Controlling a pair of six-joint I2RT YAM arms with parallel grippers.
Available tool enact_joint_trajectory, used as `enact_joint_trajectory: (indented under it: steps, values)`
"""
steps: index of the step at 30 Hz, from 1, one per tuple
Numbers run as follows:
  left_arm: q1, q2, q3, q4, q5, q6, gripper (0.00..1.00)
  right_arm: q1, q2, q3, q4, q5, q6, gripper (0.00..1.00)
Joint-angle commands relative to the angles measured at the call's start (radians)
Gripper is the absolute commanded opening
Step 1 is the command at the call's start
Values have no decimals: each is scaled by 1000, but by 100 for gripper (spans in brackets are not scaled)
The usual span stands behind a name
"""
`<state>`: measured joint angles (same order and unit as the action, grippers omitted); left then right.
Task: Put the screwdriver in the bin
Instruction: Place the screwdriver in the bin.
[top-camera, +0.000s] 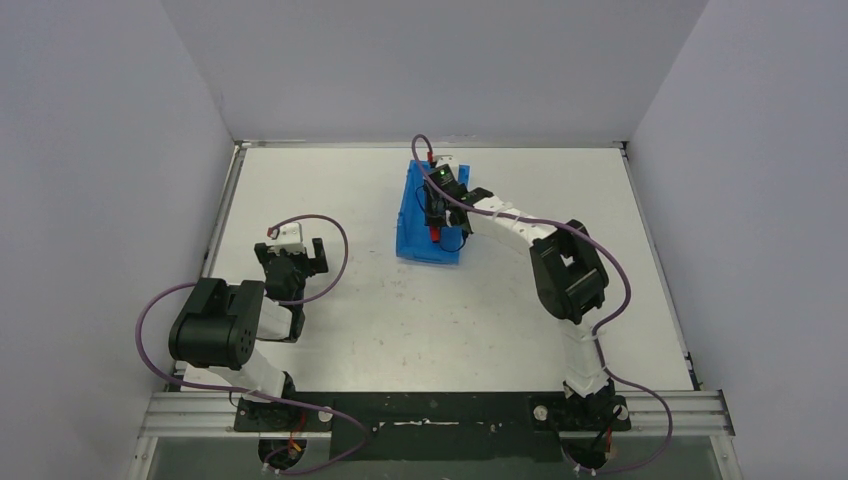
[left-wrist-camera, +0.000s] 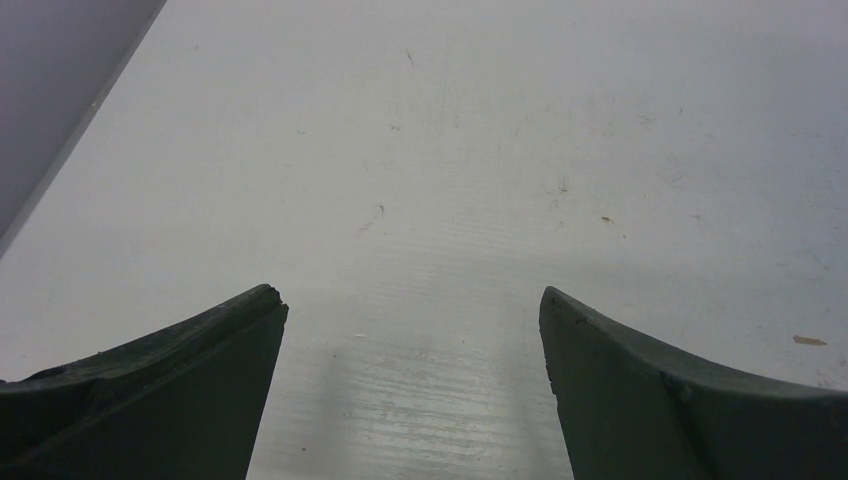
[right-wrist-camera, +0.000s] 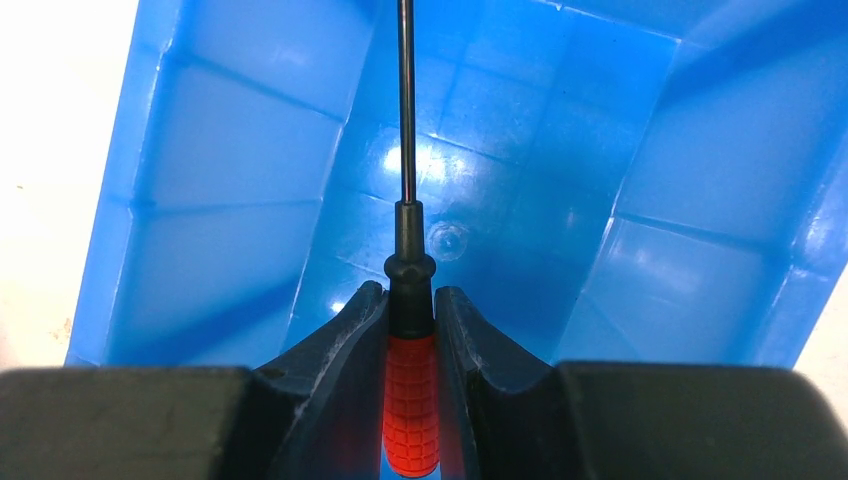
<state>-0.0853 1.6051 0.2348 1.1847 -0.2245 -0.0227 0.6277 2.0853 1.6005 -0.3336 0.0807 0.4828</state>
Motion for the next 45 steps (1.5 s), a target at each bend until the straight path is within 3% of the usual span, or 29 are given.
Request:
enact_joint_trajectory:
  steps: [1,8,18,31,35,41,45]
  values:
    - [4,5,18,27,0,-11,97,14,33,4,-10,6,13,9]
    - [4,5,18,27,-1,-11,97,46,17,79,-92,119,9,10]
    - [4,5,18,28,-1,-11,97,63,48,151,-117,113,18,11]
    - [4,5,18,28,-1,-11,97,63,67,187,-129,106,20,40]
    - [4,5,18,28,-1,-11,97,63,53,207,-146,117,16,44]
    - [4,4,18,28,-1,-11,97,63,7,255,-186,139,-7,60]
    - [4,4,18,27,-1,-11,97,63,-37,301,-217,155,-39,97]
